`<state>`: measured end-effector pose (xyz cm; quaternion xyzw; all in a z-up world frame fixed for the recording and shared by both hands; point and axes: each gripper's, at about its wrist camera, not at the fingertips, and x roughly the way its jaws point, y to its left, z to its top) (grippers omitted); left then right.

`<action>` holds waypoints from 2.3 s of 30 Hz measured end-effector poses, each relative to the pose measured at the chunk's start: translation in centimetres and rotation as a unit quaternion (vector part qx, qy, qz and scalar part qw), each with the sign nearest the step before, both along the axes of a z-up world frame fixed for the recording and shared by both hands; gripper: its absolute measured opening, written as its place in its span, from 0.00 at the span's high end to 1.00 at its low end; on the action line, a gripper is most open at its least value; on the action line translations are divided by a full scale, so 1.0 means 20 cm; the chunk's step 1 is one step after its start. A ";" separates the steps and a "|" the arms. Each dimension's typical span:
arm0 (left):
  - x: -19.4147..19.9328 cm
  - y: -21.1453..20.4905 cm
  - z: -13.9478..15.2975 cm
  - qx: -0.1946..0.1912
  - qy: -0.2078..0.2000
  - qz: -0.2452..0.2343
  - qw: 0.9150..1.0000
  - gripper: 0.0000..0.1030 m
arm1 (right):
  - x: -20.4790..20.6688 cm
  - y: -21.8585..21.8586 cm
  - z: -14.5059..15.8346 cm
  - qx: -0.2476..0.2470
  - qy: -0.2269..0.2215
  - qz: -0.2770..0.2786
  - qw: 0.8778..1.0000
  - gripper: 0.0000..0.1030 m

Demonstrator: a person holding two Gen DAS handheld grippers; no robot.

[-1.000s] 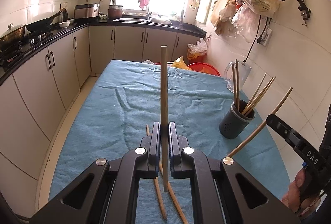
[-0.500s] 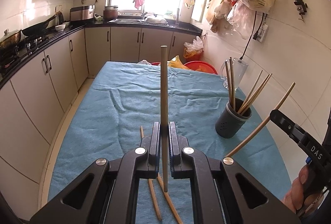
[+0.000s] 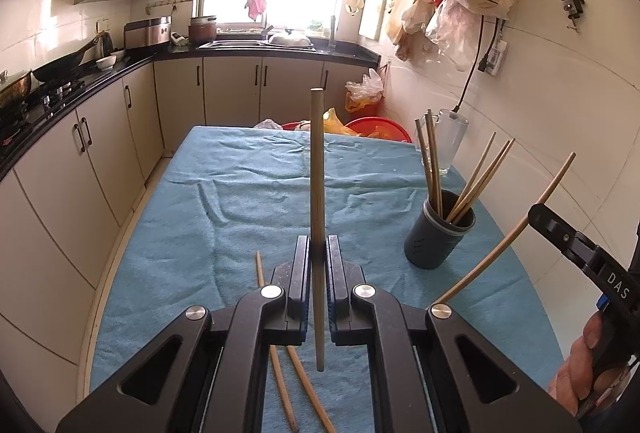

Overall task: Organize utensils
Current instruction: 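Lift both held chopsticks upright and carry them over the black cup, then lower the chopsticks into the black cup and open both grippers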

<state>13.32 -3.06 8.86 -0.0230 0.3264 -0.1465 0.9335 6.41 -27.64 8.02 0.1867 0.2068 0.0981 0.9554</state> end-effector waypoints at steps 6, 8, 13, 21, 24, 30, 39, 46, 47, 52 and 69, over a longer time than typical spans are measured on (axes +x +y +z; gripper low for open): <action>0.01 -0.05 0.01 0.004 -0.002 -0.008 1.000 0.94 | -0.02 -0.06 0.01 0.004 -0.004 -0.010 1.000 0.93; 0.01 -0.07 0.01 0.005 -0.001 -0.011 1.000 0.94 | -0.03 -0.07 0.01 0.005 -0.006 -0.013 1.000 0.93; 0.02 -0.12 0.02 0.009 -0.003 -0.019 1.000 0.94 | -0.04 -0.11 0.02 0.007 -0.011 -0.020 1.000 0.93; 0.03 -0.24 0.06 0.011 -0.007 -0.036 0.999 0.94 | -0.08 -0.19 0.06 0.008 -0.023 -0.037 0.999 0.93; 0.04 -0.29 0.07 0.011 -0.009 -0.043 0.999 0.94 | -0.10 -0.23 0.07 0.010 -0.027 -0.044 0.999 0.93; 0.07 -0.38 0.12 0.003 -0.011 -0.058 0.998 0.94 | -0.11 -0.33 0.09 0.021 -0.032 -0.060 0.997 0.93; 0.18 -0.52 0.26 -0.024 -0.020 -0.079 0.996 0.94 | -0.08 -0.47 0.20 0.019 -0.059 -0.095 0.994 0.93; 0.29 -0.63 0.39 -0.047 -0.036 -0.083 0.995 0.94 | -0.01 -0.54 0.30 0.021 -0.078 -0.111 0.990 0.93; 0.31 -0.65 0.40 -0.050 -0.037 -0.082 0.995 0.94 | 0.00 -0.54 0.31 0.021 -0.082 -0.114 0.990 0.93; 0.42 -0.76 0.43 -0.060 -0.038 -0.084 0.994 0.94 | 0.09 -0.56 0.35 0.016 -0.091 -0.124 0.988 0.93; 0.66 -0.87 0.10 -0.051 0.025 -0.070 0.996 0.94 | 0.44 -0.58 0.09 0.014 -0.019 -0.109 0.994 0.92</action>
